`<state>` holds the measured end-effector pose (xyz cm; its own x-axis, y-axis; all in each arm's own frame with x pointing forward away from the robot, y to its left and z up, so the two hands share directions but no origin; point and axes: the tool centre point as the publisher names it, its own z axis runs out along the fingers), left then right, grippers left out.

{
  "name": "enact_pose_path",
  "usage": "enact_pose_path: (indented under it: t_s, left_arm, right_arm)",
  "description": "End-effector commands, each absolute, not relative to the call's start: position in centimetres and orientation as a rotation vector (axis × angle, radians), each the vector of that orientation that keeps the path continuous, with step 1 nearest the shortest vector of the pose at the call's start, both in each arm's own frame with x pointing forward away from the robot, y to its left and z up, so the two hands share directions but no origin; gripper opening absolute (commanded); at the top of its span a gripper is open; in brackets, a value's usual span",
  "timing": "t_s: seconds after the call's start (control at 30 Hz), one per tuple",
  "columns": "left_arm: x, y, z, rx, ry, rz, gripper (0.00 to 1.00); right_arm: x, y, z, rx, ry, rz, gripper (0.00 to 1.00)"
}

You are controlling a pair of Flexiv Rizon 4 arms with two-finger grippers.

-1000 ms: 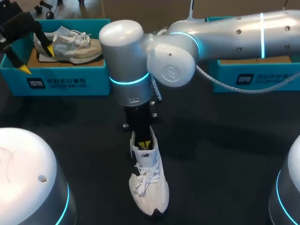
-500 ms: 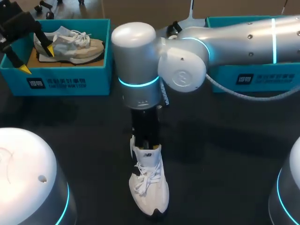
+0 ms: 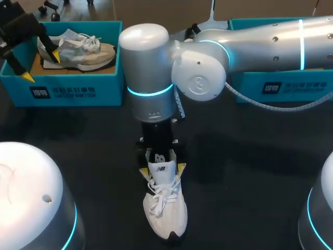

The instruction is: Take the shoe out of the shoebox, open the shoe tongue, remove and reinsert the insole, then place the shoe into the shoebox

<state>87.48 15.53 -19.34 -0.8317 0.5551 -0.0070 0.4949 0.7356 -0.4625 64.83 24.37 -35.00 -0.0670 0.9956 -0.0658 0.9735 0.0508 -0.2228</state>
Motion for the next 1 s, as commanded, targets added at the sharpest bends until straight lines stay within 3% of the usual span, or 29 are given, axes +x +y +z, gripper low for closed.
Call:
enact_pose_path:
  t_s: [0.03, 1.0]
  left_arm:
    - [87.5, 15.6, -19.3, -0.853, -2.803, 0.687, 1.0]
    - [87.5, 15.6, -19.3, -0.853, -2.803, 0.687, 1.0]
  right_arm:
    - [64.3, 25.1, -34.5, -2.096, -2.219, 0.315, 1.0]
    - [60.8, 25.0, -32.1, -2.21, -2.167, 0.288, 1.0]
